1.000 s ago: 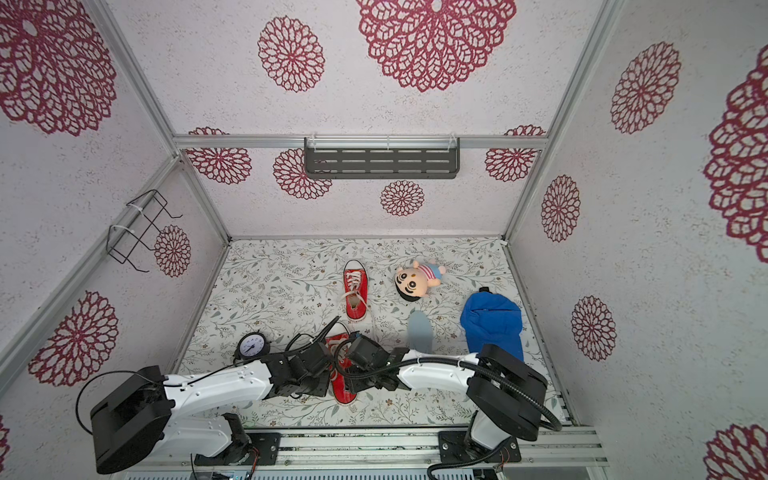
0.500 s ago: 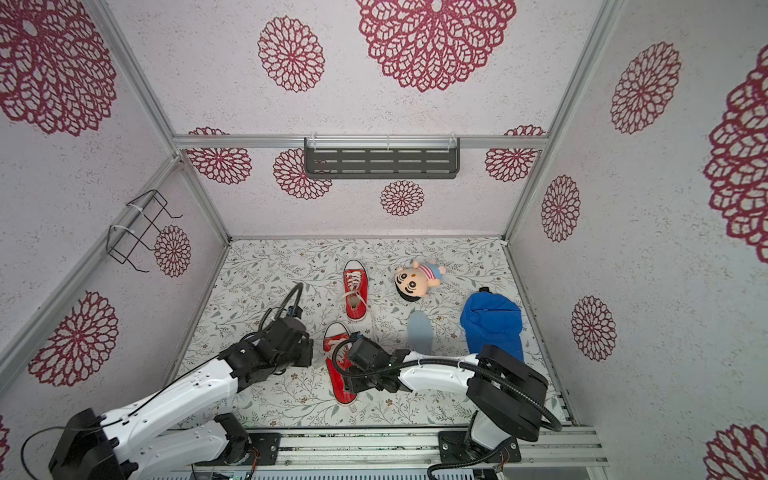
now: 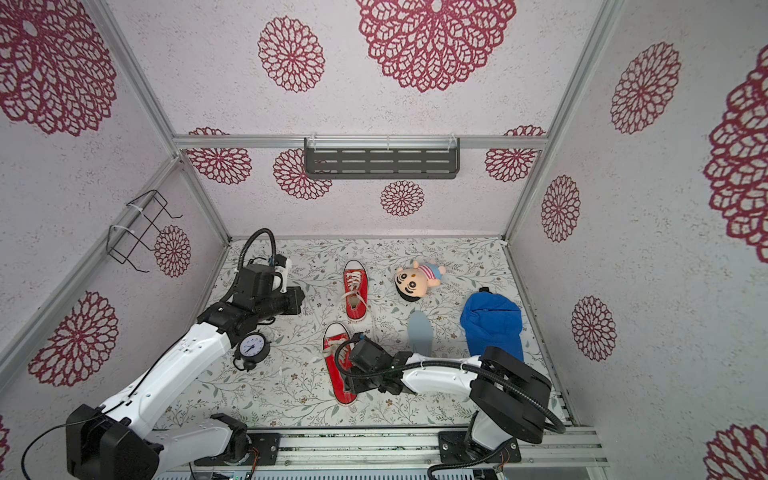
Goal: Remove the insole from the shoe
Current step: Untie the shoelace on the shoe.
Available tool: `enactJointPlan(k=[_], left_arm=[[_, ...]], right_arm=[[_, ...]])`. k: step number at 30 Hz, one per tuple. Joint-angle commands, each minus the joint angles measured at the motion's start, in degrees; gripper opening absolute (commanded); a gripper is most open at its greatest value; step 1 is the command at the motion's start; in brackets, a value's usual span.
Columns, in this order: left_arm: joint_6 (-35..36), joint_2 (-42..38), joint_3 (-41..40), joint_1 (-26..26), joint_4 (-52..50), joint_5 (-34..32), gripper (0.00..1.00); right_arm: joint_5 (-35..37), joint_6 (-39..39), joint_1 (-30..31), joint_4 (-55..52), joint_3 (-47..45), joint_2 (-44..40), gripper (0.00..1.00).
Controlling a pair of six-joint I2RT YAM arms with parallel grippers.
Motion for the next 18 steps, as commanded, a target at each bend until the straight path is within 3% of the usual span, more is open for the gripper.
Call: enactJointPlan(k=[1, 4, 10, 14, 18], left_arm=[[1.3, -0.4, -0.8, 0.6, 3.9, 5.6, 0.0], [-0.1, -2.2, -5.0, 0.4, 6.9, 9.2, 0.0], [-2.6, -7.1, -11.0, 0.5, 8.5, 9.5, 0.0], [-3.2, -9.9, -11.4, 0.6, 8.7, 8.3, 0.0], [-3.2, -10.3, -10.1, 0.5, 7.2, 7.5, 0.0]], right_arm=[[1.6, -2.3, 0.5, -2.1, -0.7, -2.8, 0.46], [3.2, -5.7, 0.5, 0.4, -0.4, -5.8, 0.55], [5.5, -17.4, 0.6, -0.2, 2.7, -8.6, 0.68], [6.9, -24.6, 1.0, -1.3, 6.0, -5.6, 0.74], [10.3, -29.1, 1.0, -5.7, 10.1, -0.6, 0.73]])
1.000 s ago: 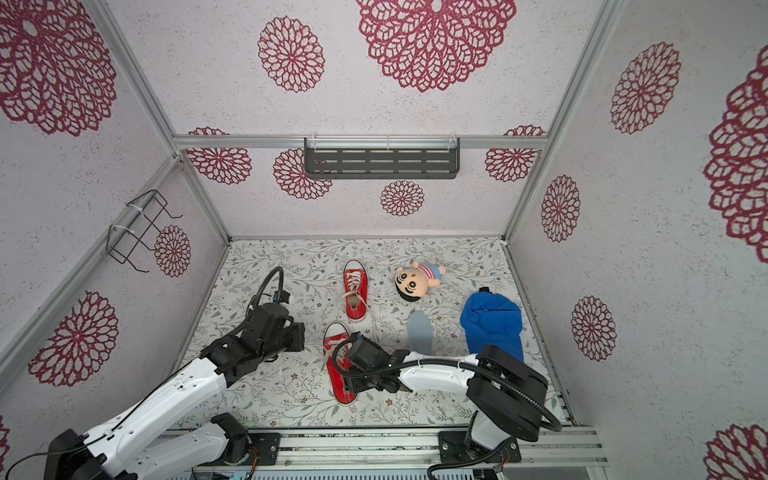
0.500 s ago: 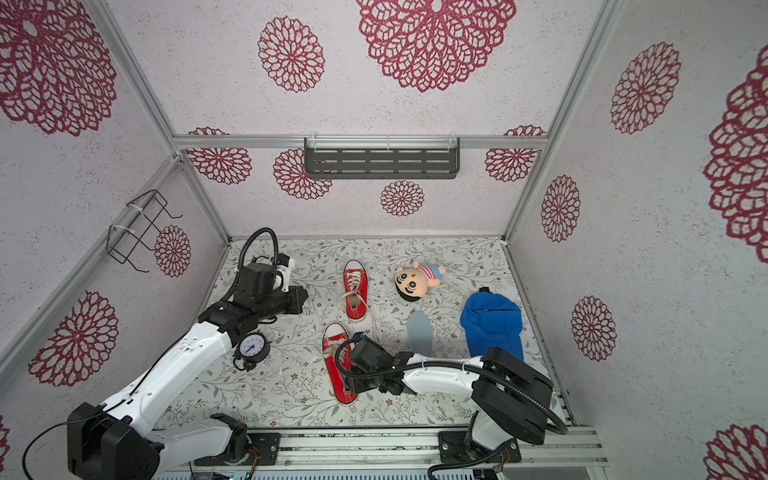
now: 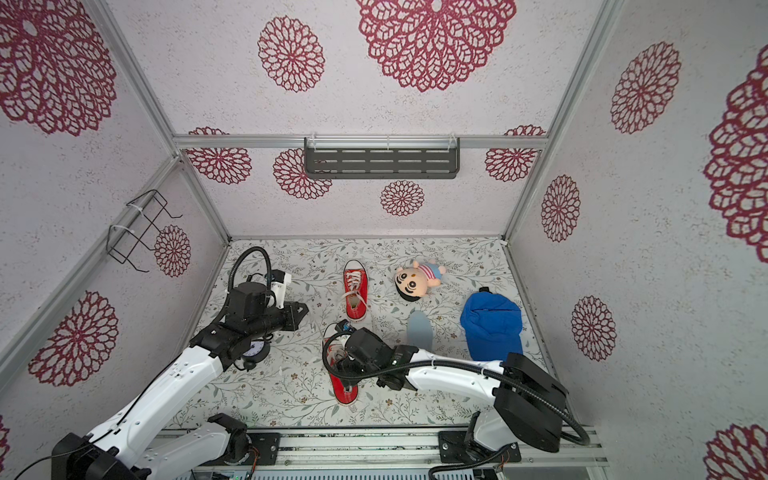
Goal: Remove the insole from the shoe
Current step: Untie the shoelace on the shoe.
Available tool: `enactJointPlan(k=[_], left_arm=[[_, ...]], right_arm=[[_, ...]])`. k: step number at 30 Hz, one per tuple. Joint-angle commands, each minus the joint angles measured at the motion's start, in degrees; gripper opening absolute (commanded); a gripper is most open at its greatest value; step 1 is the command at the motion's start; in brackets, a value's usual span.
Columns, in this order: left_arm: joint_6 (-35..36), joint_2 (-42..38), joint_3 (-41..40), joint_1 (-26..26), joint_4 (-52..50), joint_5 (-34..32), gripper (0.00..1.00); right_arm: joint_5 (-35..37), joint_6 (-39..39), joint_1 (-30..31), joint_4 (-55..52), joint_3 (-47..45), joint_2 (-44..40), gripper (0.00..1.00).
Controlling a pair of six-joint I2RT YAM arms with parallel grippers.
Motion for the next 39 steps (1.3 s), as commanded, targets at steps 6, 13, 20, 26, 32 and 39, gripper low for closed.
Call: enactJointPlan(k=[6, 13, 20, 26, 32, 39], left_arm=[[0.5, -0.9, 1.2, 0.5, -0.1, -1.6, 0.0], [-1.0, -0.3, 0.7, 0.6, 0.3, -3.7, 0.0], [-2.5, 4.3, -0.5, 3.9, 2.4, -0.6, 0.0], [-0.6, 8.4, -2.0, 9.5, 3.2, 4.0, 0.46], [2.9, 0.0, -2.4, 12.0, -5.0, 0.6, 0.78], [-6.8, -10.6, -11.7, 1.9, -7.7, 5.3, 0.73]], right_arm=[[8.2, -8.0, 0.2, -5.4, 3.6, 5.0, 0.59], [9.4, -8.2, 0.2, -4.4, 3.5, 7.5, 0.49], [8.6, -2.7, -0.1, 4.5, 0.7, 4.6, 0.06], [5.2, 7.4, -0.3, 10.8, -3.2, 2.3, 0.0], [6.7, 21.8, -0.3, 13.3, -6.5, -0.1, 0.0], [8.7, 27.7, -0.3, 12.9, -8.4, -2.2, 0.0]])
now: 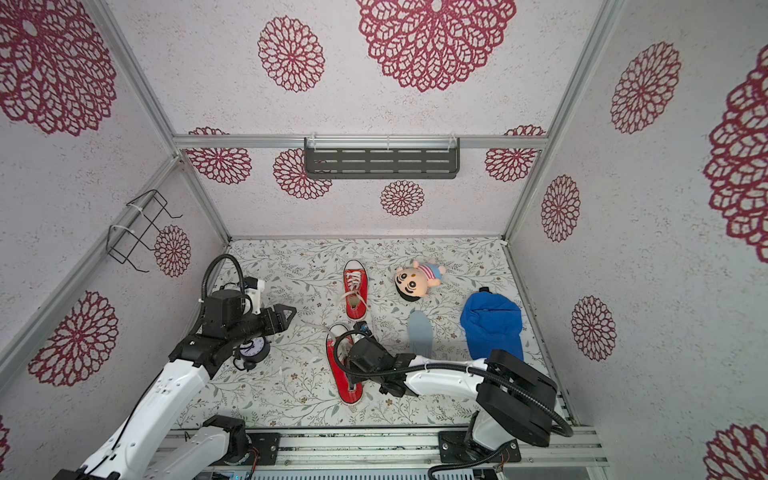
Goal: Remove the insole from the shoe
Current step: Untie the shoelace on the shoe.
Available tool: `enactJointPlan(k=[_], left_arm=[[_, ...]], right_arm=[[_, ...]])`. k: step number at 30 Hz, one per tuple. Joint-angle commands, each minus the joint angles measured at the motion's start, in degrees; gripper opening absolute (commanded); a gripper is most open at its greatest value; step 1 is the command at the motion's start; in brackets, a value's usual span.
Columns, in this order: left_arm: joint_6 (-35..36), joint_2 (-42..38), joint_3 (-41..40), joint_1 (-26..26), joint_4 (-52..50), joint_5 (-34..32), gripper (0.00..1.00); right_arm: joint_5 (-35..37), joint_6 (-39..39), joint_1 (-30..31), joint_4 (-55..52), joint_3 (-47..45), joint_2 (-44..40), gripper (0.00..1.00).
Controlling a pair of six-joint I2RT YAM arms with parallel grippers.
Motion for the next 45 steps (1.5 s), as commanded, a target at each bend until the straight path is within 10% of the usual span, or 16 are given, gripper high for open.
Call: enactJointPlan(k=[1, 6, 12, 26, 35, 40, 45], left_arm=[[-7.3, -3.4, -7.3, -10.2, -0.3, 1.0, 0.73], [-21.1, -7.7, -15.2, -30.1, 9.1, -11.1, 0.73], [-23.8, 0.2, -14.2, -39.2, 12.2, -17.2, 0.74], [-19.1, 17.6, -7.7, -40.4, 16.5, -18.2, 0.66], [-19.5, 21.4, -7.3, -41.2, 13.6, -23.9, 0.39], [-22.3, 18.8, -8.2, -41.1, 9.1, -33.9, 0.0], [-23.1, 11.7, -12.3, -38.4, 7.8, -34.7, 0.0]], right_arm=[[2.3, 4.9, 0.0, 2.7, 0.5, -2.7, 0.0], [2.2, 4.2, 0.0, 2.4, 0.7, -2.2, 0.0], [1.5, 3.5, 0.0, 2.1, 1.5, -1.3, 0.0], [-0.3, 2.8, 0.1, 2.8, 2.0, -0.1, 0.0], [-0.6, 3.0, 0.1, 3.1, 1.7, -0.1, 0.0], [2.3, 3.9, 0.0, -2.1, 1.5, -1.6, 0.0], [9.4, 5.8, -1.4, -14.0, -1.5, -6.1, 0.0]])
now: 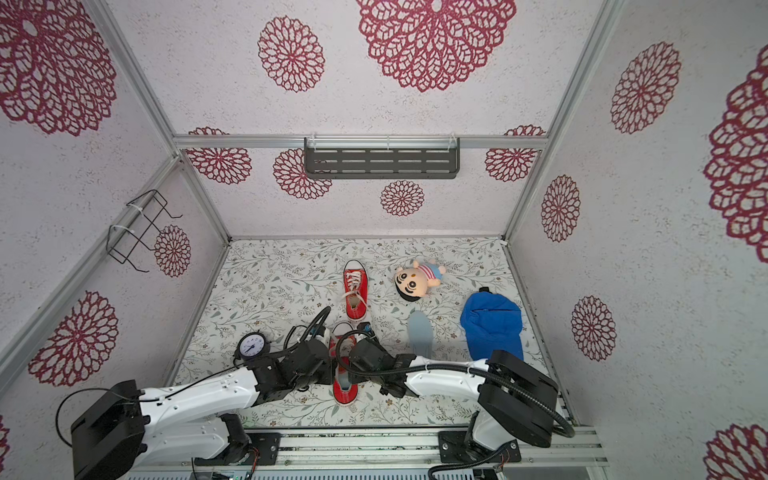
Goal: Remove the insole from the shoe
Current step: Untie the shoelace on the shoe.
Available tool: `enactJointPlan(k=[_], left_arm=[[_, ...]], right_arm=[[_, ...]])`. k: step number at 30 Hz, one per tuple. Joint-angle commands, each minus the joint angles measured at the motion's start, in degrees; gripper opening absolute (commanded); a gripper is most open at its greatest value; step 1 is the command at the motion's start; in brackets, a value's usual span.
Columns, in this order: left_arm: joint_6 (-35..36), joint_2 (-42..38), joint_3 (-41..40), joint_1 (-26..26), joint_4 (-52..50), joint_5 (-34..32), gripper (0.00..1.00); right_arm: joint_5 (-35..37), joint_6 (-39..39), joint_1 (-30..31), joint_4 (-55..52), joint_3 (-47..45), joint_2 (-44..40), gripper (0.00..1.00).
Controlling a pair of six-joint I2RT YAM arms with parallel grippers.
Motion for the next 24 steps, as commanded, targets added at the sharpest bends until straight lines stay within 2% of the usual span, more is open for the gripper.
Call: enactJointPlan(k=[1, 5, 8, 10, 12, 16, 22, 24], left_arm=[[-2.0, -4.6, -3.3, 3.5, -4.9, -6.6, 0.0], [-4.1, -10.4, -8.0, 7.9, -5.8, -4.5, 0.0], [-4.7, -14.9, -11.2, 10.7, -5.8, -3.3, 0.0], [-3.6, -17.1, -12.4, 11.8, -4.0, -1.9, 0.0], [-2.3, -18.5, -13.2, 11.7, 0.0, 0.2, 0.0], [-0.3, -17.4, -13.5, 11.7, 7.0, 5.1, 0.0], [2.1, -11.0, -11.7, 11.2, 14.5, 11.1, 0.0], [2.2, -8.6, -11.1, 10.4, 16.9, 12.3, 0.0]], right_arm=[[9.6, 2.6, -2.2, -13.3, -2.2, -5.4, 0.0], [13.0, 4.8, -5.6, -21.4, -6.6, -8.7, 0.0], [12.1, 5.5, -8.2, -21.9, -10.8, -11.3, 0.0], [10.4, 3.6, -8.7, -19.0, -12.6, -12.7, 0.0], [5.4, -0.5, -8.6, -10.6, -14.1, -13.9, 0.0], [-3.0, -5.3, -8.6, 4.1, -15.7, -13.1, 0.0], [-6.1, -13.4, -8.1, 7.0, -12.4, -7.9, 0.0], [-6.2, -16.2, -7.8, 7.2, -11.7, -7.1, 0.11]])
